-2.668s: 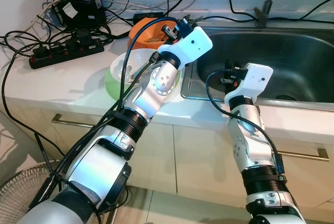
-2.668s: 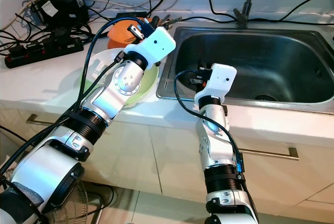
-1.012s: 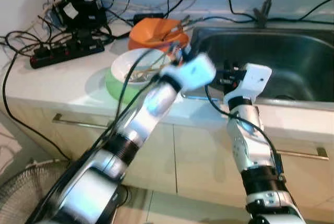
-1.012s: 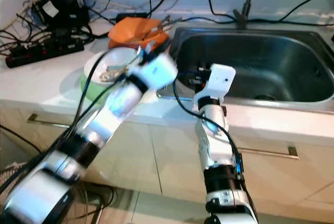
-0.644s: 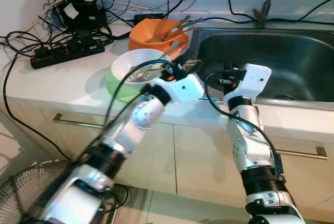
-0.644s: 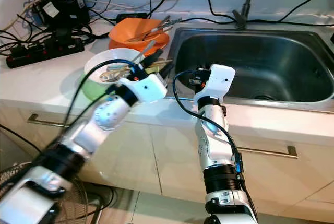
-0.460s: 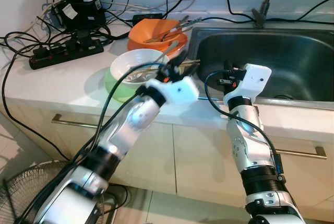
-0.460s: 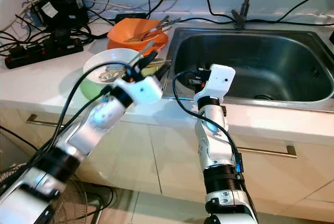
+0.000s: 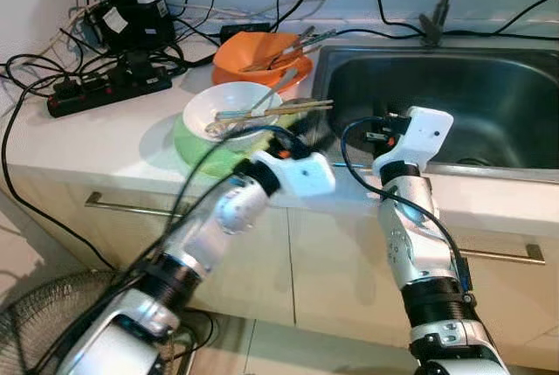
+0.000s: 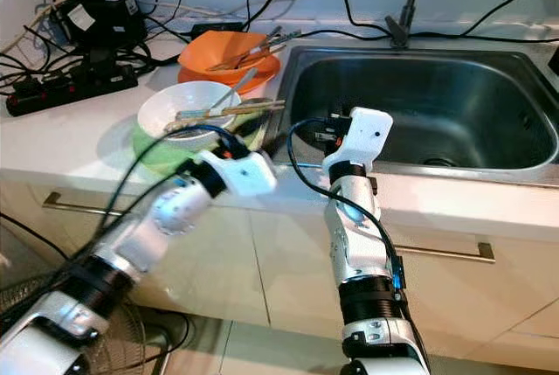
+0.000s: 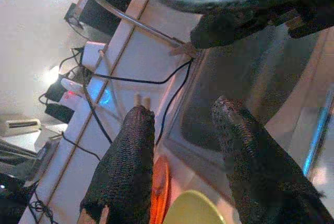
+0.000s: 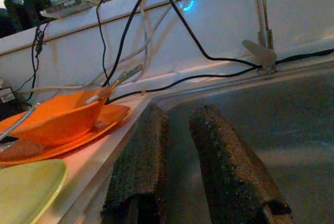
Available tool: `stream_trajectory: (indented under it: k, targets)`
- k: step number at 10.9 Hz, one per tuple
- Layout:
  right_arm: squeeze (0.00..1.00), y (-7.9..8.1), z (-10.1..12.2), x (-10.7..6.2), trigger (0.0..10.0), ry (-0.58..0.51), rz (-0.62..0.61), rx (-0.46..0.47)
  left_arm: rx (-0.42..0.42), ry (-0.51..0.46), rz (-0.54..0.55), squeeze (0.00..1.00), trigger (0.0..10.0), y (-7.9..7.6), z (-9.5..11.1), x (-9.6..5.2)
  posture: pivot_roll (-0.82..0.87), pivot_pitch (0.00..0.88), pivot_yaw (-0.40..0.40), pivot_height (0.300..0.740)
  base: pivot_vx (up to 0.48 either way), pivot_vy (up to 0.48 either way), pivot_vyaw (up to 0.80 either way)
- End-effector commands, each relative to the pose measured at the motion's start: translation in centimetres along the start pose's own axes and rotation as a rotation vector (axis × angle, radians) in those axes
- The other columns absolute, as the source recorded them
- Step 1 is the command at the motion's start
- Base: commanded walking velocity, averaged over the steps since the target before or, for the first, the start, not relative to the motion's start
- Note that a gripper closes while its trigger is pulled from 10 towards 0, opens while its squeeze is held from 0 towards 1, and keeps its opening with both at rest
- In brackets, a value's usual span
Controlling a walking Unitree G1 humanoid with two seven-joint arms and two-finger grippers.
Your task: Kitchen organization
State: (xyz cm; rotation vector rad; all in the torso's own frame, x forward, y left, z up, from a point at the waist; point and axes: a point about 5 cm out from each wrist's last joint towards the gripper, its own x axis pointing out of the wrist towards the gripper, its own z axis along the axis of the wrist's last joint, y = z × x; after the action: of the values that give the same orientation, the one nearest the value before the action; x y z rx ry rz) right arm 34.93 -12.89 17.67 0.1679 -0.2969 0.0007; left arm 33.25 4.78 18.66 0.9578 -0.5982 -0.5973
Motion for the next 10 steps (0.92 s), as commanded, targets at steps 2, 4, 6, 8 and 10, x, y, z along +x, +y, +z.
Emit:
stream_trajectory:
  k: [2,4,6,8,10]
  targets:
    - [0.0,0.6,0.0,0.1,10.0,-0.002,0.021,-0.006,0.064,0.006,0.02,0.0,10.0,0.5,0.1,1.0,0.02,0.015,0.107,0.74,0.0,0.0,0.0]
    - [0.0,0.5,0.1,0.1,10.0,-0.008,0.016,-0.005,0.096,-0.004,0.083,0.0,10.0,1.7,0.4,1.7,0.01,0.021,0.108,0.74,0.0,0.0,0.0]
    - [0.0,0.6,-0.1,-0.1,10.0,-0.003,0.013,-0.003,0.117,0.015,0.096,0.0,10.0,1.9,0.1,1.8,0.02,0.024,0.106,0.74,0.0,0.0,0.0]
    - [0.0,0.6,-0.1,0.0,10.0,-0.001,0.015,-0.003,0.136,0.091,0.099,0.0,10.0,2.2,-0.8,2.4,0.02,0.026,0.106,0.74,0.0,0.0,0.0]
    - [0.0,0.5,-0.1,0.1,10.0,-0.003,0.013,-0.005,0.147,0.113,0.097,0.0,10.0,2.4,-0.9,3.3,0.02,0.028,0.105,0.74,0.0,0.0,0.0]
